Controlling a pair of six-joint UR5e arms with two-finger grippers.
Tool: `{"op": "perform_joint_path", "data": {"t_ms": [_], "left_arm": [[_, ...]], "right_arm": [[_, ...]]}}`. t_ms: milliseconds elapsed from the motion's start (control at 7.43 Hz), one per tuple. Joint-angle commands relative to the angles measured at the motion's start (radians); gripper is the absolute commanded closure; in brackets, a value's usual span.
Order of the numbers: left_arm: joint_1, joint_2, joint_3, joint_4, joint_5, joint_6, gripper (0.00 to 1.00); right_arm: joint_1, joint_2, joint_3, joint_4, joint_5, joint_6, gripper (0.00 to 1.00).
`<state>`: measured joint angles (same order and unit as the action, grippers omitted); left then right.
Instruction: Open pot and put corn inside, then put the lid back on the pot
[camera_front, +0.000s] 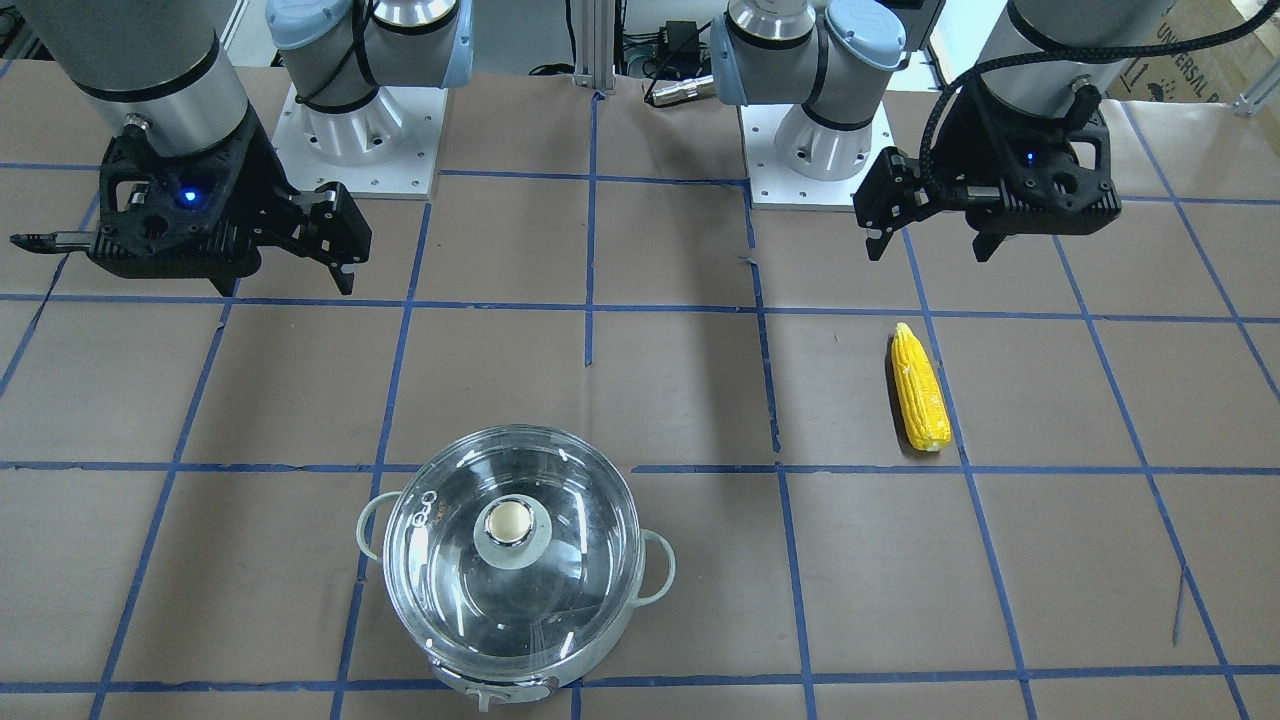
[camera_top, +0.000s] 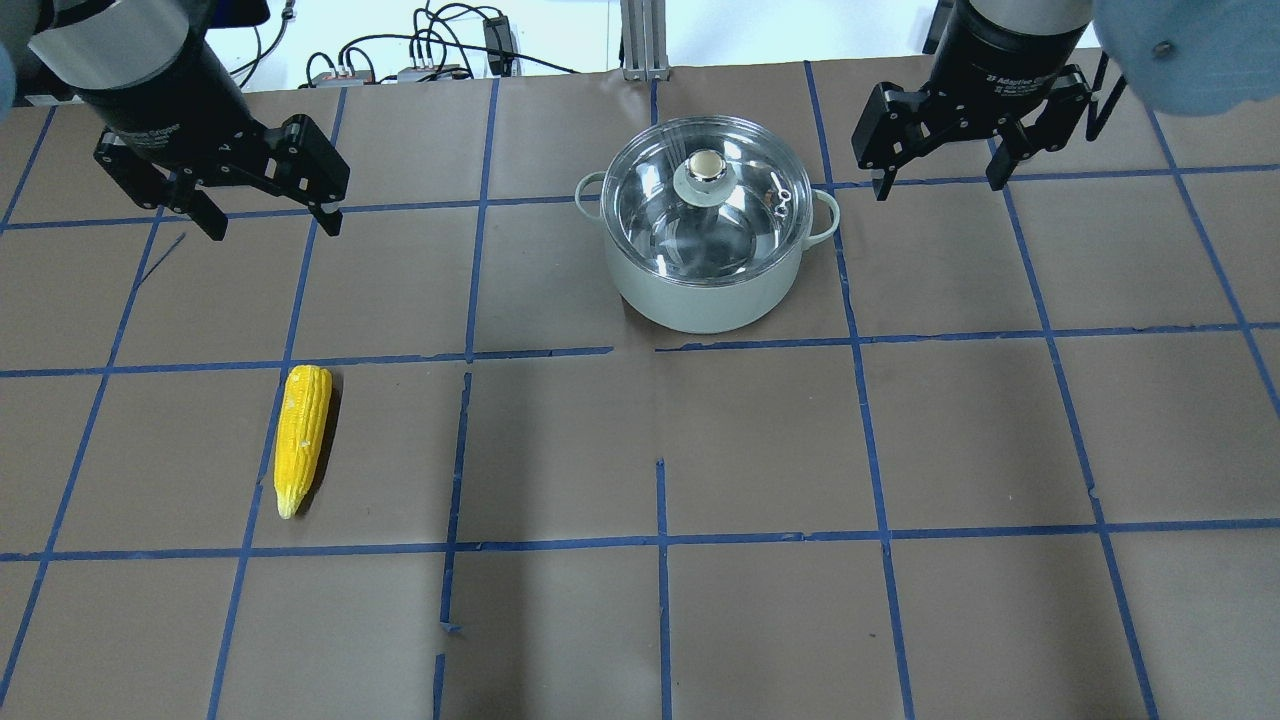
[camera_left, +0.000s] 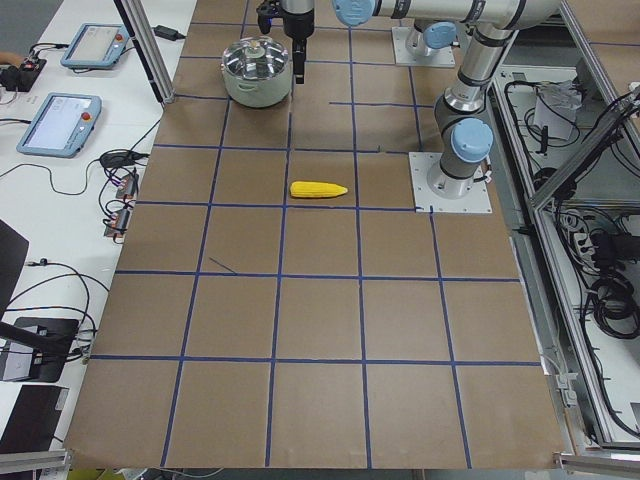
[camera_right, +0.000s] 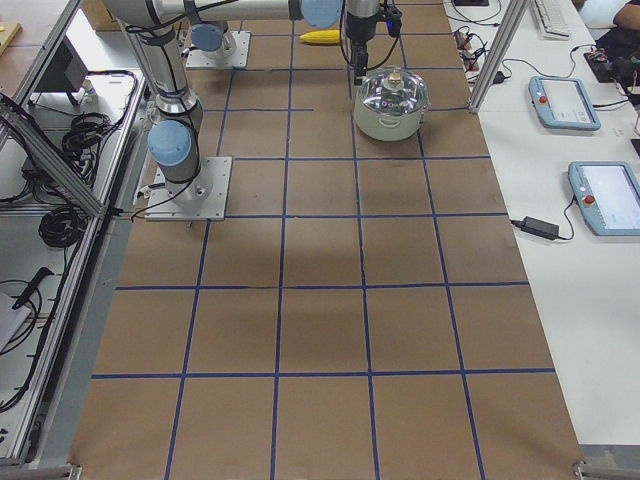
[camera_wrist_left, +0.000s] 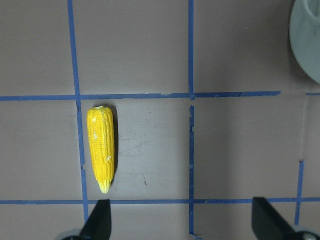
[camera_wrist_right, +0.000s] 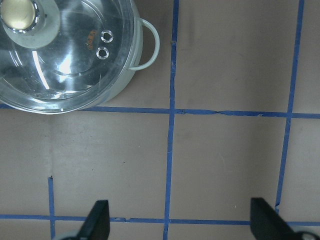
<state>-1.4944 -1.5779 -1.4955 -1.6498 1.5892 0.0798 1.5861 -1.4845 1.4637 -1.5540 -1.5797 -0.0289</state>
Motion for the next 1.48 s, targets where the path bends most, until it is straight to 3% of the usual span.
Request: {"op": "perform_joint_path", "data": {"t_ms": [0, 404, 808, 1077, 1346], "left_arm": [[-0.001, -0.001, -0.002, 0.001, 0.0, 0.0, 0.0], [0.0, 0.001, -0.005, 0.002, 0.0, 0.0, 0.0], [-0.001, 0.003, -0.006, 0.004, 0.0, 0.002, 0.0], [-0.001, 0.003, -0.006, 0.004, 0.0, 0.002, 0.0], [-0.001, 0.001, -0.006, 0.004, 0.0, 0.002, 0.0]], "right_arm": [[0.0, 0.0, 0.0, 0.0, 0.0, 0.004, 0.0], [0.014, 0.044, -0.031, -0.003, 0.013, 0.093, 0.0], [0.119, 0.252, -0.221, -0.047, 0.041, 0.15, 0.0], [0.188, 0.433, -0.333, -0.147, 0.044, 0.182, 0.0], [0.235, 0.527, -0.434, -0.15, 0.027, 0.202, 0.0]]}}
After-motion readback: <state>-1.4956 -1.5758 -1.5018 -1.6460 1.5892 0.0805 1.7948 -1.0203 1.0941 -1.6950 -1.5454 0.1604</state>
